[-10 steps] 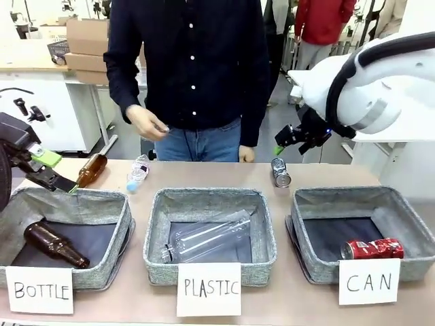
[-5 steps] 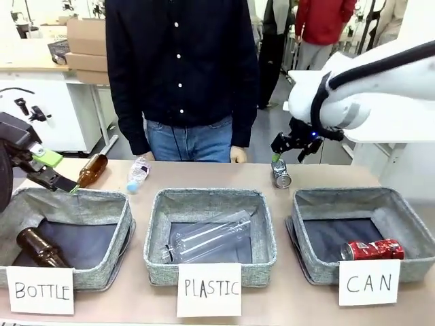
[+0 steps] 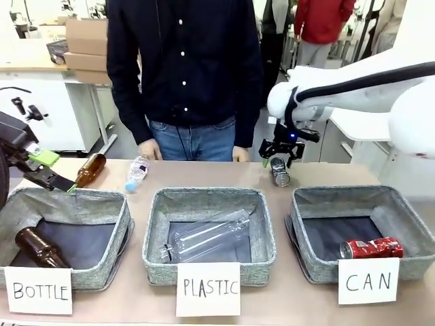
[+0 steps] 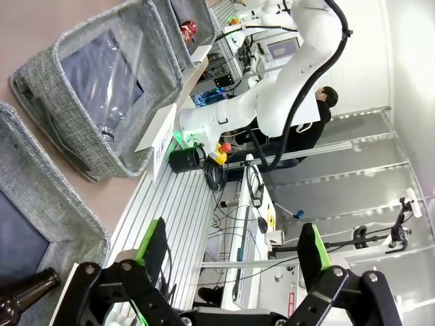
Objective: Sort the can waste into the basket.
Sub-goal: Pick up the can waste from the table and place it in the right Fabric basket.
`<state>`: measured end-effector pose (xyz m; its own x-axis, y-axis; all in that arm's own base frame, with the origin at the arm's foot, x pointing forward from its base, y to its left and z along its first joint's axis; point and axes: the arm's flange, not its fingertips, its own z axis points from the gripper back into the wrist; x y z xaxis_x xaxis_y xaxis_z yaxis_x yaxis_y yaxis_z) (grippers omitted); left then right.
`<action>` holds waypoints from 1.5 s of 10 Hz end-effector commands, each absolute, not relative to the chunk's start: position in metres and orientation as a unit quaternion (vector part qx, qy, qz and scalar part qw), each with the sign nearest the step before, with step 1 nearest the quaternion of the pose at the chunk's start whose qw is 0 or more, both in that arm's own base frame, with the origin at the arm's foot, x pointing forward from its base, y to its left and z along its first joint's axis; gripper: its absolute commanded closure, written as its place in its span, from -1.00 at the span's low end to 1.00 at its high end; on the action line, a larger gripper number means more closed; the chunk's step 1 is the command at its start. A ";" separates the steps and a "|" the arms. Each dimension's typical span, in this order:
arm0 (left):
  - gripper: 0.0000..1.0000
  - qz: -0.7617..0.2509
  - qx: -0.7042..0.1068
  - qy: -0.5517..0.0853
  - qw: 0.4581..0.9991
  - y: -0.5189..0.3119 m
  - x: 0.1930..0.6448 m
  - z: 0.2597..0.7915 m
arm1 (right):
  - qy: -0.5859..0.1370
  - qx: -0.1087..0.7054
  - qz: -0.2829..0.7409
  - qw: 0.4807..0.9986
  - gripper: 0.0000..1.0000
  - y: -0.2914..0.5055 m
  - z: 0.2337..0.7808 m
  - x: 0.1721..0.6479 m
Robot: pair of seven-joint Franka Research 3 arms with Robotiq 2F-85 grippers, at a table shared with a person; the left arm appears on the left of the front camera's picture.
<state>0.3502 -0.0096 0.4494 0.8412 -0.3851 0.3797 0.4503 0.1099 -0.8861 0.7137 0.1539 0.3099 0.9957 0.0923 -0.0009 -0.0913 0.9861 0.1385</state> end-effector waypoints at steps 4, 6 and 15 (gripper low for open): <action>-1.00 -0.282 -0.607 -0.021 0.743 -0.007 0.348 0.452 | 0.022 0.027 0.031 0.999 -1.00 0.163 0.304 0.724; -1.00 -0.282 -0.607 -0.021 0.743 -0.007 0.348 0.452 | 0.017 0.020 0.037 0.999 0.17 0.163 0.305 0.721; -1.00 -0.282 -0.607 -0.021 0.743 -0.007 0.348 0.452 | 0.015 0.019 0.037 0.999 -0.02 0.155 0.310 0.715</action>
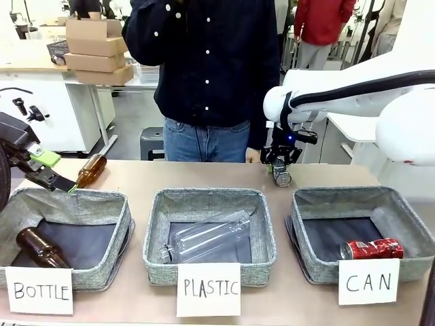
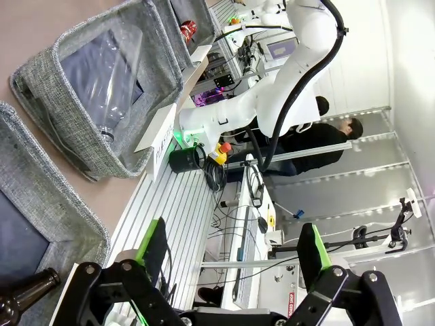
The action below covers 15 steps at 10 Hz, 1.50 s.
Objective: Sort the can waste into the basket.
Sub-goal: Pick up the can waste from the table and place it in the right Fabric basket.
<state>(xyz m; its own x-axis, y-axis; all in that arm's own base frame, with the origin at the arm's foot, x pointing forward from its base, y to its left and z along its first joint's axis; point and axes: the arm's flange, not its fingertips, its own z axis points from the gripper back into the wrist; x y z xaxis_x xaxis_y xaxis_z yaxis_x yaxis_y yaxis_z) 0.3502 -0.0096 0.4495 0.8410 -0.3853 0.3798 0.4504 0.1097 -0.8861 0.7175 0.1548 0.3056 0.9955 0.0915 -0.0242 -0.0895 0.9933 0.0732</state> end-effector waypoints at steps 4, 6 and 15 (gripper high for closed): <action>-1.00 -0.282 -0.607 -0.021 0.743 -0.007 0.348 0.452 | -0.022 0.100 0.105 0.989 -0.02 0.109 0.437 0.611; -1.00 -0.282 -0.607 -0.021 0.743 -0.007 0.348 0.452 | -0.008 0.135 0.192 0.972 -0.02 0.082 0.478 0.543; -1.00 -0.282 -0.607 -0.021 0.743 -0.007 0.348 0.452 | -0.012 0.179 0.179 0.967 -0.02 0.045 0.447 0.464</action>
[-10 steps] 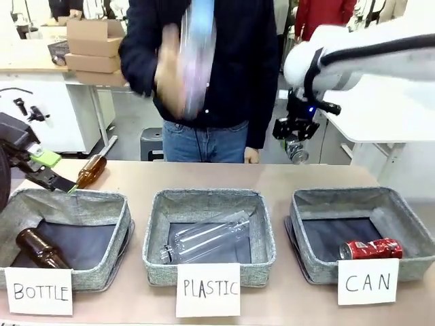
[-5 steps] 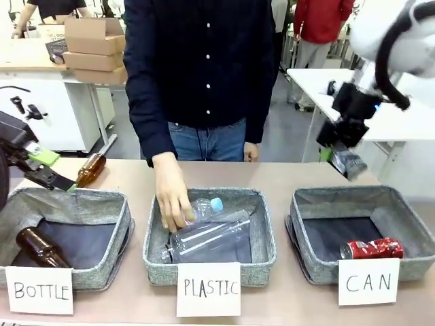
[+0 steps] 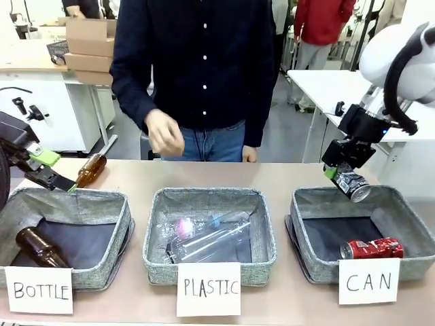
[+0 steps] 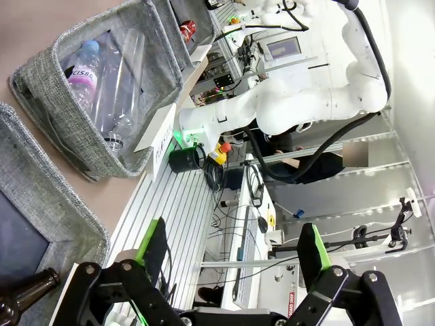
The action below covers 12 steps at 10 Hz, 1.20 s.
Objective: Sort the can waste into the basket.
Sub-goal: Pick up the can waste from the table and place it in the right Fabric basket.
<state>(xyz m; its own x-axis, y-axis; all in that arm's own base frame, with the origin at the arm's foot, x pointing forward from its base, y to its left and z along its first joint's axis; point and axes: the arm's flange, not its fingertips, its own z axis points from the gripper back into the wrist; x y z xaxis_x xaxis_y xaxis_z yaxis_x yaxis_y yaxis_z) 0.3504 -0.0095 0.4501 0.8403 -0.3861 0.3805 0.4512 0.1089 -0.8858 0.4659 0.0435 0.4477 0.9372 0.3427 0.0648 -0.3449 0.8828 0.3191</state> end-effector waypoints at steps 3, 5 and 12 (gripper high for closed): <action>-1.00 -0.282 -0.607 -0.021 0.743 -0.007 0.348 0.452 | 0.011 0.158 0.206 0.966 -1.00 0.043 0.438 0.454; -1.00 -0.282 -0.607 -0.021 0.743 -0.007 0.348 0.452 | 0.010 0.165 0.209 0.964 -1.00 0.042 0.437 0.454; -1.00 -0.282 -0.607 -0.021 0.743 -0.007 0.348 0.452 | -0.119 0.345 0.236 0.901 -1.00 0.038 0.462 0.454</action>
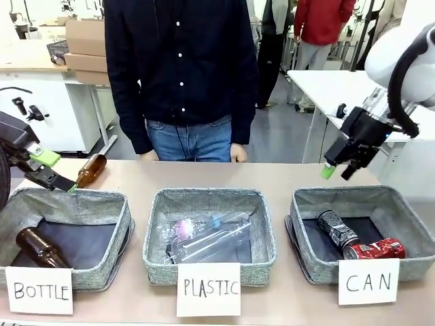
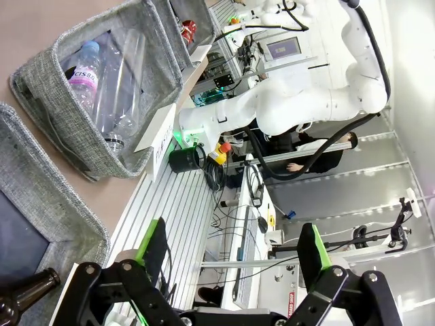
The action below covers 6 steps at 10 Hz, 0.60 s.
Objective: Sort the can waste into the basket.
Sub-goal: Pick up the can waste from the table and place it in the right Fabric basket.
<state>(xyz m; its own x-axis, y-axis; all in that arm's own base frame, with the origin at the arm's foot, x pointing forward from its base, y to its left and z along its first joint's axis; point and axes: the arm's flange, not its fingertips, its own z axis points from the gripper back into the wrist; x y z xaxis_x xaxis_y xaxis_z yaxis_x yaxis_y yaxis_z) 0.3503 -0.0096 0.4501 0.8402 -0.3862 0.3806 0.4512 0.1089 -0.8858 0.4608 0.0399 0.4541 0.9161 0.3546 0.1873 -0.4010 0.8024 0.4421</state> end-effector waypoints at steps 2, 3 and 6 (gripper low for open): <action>-1.00 -0.282 -0.607 -0.021 0.743 -0.007 0.348 0.452 | -0.157 0.632 0.211 0.729 -1.00 0.038 0.492 0.444; -1.00 -0.282 -0.607 -0.021 0.743 -0.007 0.348 0.452 | -0.132 0.672 0.215 0.696 -1.00 0.038 0.494 0.441; -1.00 -0.282 -0.607 -0.021 0.743 -0.007 0.348 0.452 | -0.140 0.528 0.210 0.811 -1.00 0.047 0.512 0.438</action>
<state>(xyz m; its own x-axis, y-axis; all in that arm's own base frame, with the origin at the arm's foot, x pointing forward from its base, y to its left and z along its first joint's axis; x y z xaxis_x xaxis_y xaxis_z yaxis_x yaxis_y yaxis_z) 0.3504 -0.0095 0.4500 0.8404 -0.3861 0.3803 0.4509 0.1088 -0.8859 0.4388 0.0445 0.5078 0.8716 0.1439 0.4685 -0.4894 0.2022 0.8483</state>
